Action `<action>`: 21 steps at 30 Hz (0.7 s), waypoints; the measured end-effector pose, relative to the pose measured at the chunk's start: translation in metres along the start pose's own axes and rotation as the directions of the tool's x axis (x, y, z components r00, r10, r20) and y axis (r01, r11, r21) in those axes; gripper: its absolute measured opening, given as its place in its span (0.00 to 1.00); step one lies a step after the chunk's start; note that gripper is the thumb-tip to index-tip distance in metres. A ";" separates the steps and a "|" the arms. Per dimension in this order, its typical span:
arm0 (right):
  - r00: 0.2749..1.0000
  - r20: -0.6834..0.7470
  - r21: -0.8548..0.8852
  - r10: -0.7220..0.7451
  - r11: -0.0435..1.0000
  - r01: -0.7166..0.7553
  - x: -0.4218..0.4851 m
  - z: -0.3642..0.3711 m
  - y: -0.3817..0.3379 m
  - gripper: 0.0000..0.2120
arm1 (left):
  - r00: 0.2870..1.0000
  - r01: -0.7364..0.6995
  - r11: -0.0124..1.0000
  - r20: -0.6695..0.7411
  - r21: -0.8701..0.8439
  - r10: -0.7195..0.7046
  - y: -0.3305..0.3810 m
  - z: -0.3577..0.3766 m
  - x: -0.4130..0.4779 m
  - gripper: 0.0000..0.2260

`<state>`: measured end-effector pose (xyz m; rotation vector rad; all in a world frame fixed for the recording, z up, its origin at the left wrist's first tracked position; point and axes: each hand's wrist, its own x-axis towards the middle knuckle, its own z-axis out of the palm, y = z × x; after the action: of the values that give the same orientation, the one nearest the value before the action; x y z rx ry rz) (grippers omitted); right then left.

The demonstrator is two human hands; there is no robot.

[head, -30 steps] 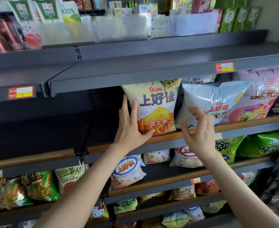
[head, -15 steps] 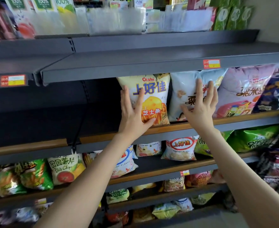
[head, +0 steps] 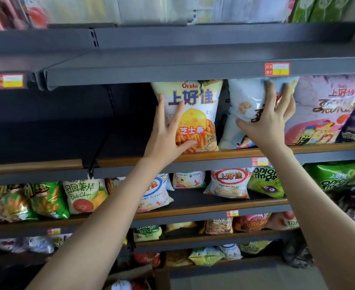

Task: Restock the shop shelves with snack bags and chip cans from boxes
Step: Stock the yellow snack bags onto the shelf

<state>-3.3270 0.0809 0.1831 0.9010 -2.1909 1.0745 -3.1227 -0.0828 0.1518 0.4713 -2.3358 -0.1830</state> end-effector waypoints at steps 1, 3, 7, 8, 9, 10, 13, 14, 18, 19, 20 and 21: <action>1.000 -0.010 0.011 0.002 1.000 -0.002 0.000 -0.001 0.000 0.47 | 1.000 -0.011 0.999 -0.018 0.040 0.012 0.002 0.004 -0.004 0.41; 1.000 -0.011 0.030 0.009 1.000 -0.008 -0.003 -0.001 -0.001 0.46 | 0.999 -0.028 0.989 -0.033 0.147 0.033 0.009 0.012 -0.014 0.37; 0.999 0.026 0.042 0.046 0.998 -0.048 -0.012 -0.004 -0.012 0.53 | 0.996 -0.056 0.970 -0.054 0.237 0.071 0.025 0.026 -0.040 0.32; 0.998 0.021 0.044 0.057 0.997 -0.058 -0.018 -0.006 -0.016 0.53 | 0.995 -0.061 0.974 -0.059 0.220 0.075 0.026 0.028 -0.048 0.31; 0.999 0.004 0.037 0.050 0.998 -0.050 -0.026 -0.007 -0.020 0.53 | 0.995 -0.060 0.979 -0.064 0.194 0.074 0.026 0.028 -0.056 0.31; 0.999 -0.013 0.019 0.031 0.999 -0.031 -0.036 -0.007 -0.024 0.52 | 0.996 -0.054 0.985 -0.065 0.164 0.065 0.024 0.027 -0.064 0.31; 0.999 -0.027 -0.030 -0.017 0.999 0.016 -0.070 0.002 -0.037 0.49 | 0.998 -0.021 0.996 -0.050 0.083 0.026 0.012 0.020 -0.088 0.31; 0.999 -0.033 -0.027 -0.033 0.999 0.032 -0.082 0.007 -0.042 0.47 | 0.999 -0.009 0.998 -0.036 0.060 0.011 0.006 0.017 -0.096 0.31; 0.993 0.007 0.037 -0.122 0.992 0.121 -0.137 0.026 -0.073 0.37 | 0.996 0.061 0.997 0.062 -0.051 -0.057 -0.018 -0.001 -0.130 0.28; 0.988 0.058 0.074 -0.142 0.988 0.137 -0.154 0.032 -0.082 0.35 | 0.993 0.086 0.994 0.083 -0.071 -0.080 -0.023 -0.005 -0.140 0.28; 0.978 0.129 0.120 -0.161 0.982 0.146 -0.172 0.038 -0.092 0.33 | 0.989 0.118 0.989 0.102 -0.090 -0.109 -0.029 -0.009 -0.150 0.28; 0.961 0.207 0.167 -0.182 0.975 0.148 -0.190 0.044 -0.103 0.31 | 0.982 0.158 0.982 0.124 -0.108 -0.145 -0.035 -0.013 -0.162 0.29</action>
<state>-3.1364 0.0599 0.0744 1.3041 -2.1839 1.1147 -2.9962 -0.0530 0.0485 0.5944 -2.3852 -0.4280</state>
